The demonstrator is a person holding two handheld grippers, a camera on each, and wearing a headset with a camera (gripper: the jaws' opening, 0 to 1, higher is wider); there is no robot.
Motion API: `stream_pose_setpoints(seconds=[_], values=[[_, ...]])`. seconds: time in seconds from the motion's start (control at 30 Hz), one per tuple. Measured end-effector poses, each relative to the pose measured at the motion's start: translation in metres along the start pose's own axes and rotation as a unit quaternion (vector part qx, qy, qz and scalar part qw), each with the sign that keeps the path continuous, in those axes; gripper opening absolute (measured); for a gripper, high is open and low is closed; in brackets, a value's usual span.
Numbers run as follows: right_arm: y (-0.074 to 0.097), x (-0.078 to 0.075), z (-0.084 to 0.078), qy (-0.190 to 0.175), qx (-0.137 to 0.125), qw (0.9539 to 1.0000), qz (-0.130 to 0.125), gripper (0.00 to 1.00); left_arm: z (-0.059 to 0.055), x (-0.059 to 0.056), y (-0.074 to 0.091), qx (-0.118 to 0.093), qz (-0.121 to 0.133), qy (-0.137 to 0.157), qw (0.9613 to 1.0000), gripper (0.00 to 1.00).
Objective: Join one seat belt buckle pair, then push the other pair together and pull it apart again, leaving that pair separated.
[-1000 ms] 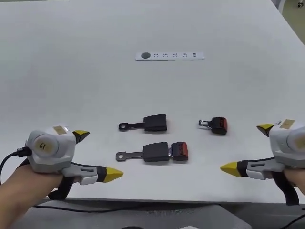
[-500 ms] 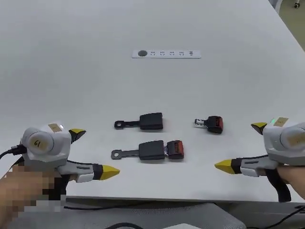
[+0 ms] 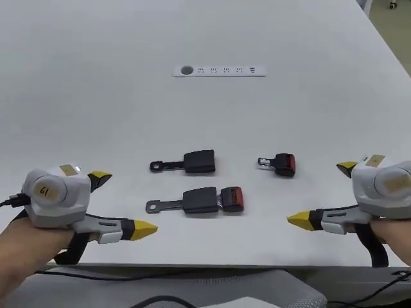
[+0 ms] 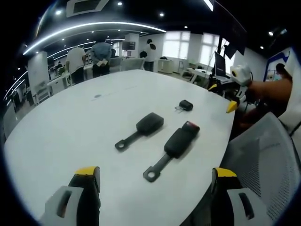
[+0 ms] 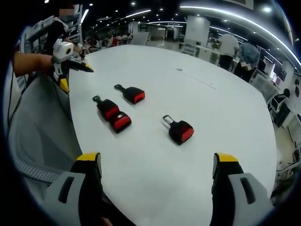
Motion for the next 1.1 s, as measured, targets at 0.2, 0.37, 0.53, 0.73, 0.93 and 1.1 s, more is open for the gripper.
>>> stream_pose_setpoints(seconds=[0.2, 0.37, 0.53, 0.73, 0.93, 1.1], values=[[-0.002, -0.002, -0.005, -0.002, 0.0, 1.0, -0.001, 0.99, 0.003, -0.003, 0.001, -0.005, -0.001, -0.001, 1.0, 1.0], [0.005, 0.004, 0.003, -0.003, -0.002, 1.0, 0.0, 0.99, 0.002, -0.004, 0.004, -0.006, 0.001, -0.004, 1.0, 1.0], [0.003, -0.003, 0.006, -0.001, -0.007, 1.0, -0.001, 0.99, 0.002, -0.002, 0.005, -0.004, 0.005, -0.004, 1.0, 1.0], [0.004, -0.005, 0.005, -0.007, -0.009, 0.9999, -0.002, 0.99, 0.007, -0.003, 0.005, -0.004, 0.005, -0.004, 1.0, 1.0], [0.002, -0.002, 0.002, -0.014, -0.01, 0.9999, 0.001, 0.99, 0.013, -0.005, 0.001, -0.005, 0.001, -0.008, 1.0, 1.0], [0.005, 0.005, 0.004, -0.015, -0.009, 0.9998, 0.004, 0.99, 0.015, -0.009, -0.002, -0.006, -0.003, -0.009, 0.9999, 1.0]])
Point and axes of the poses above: the centre of the closed fingertips' face, and the gripper's own axes: y roughly backward along the fingers, x roughly to its left, z roughly out of its top, the point moved 3 cm from there along y, roughly backward along the fingers, and after that the axes turned 8 degrees about x, right-handed, at the moved point
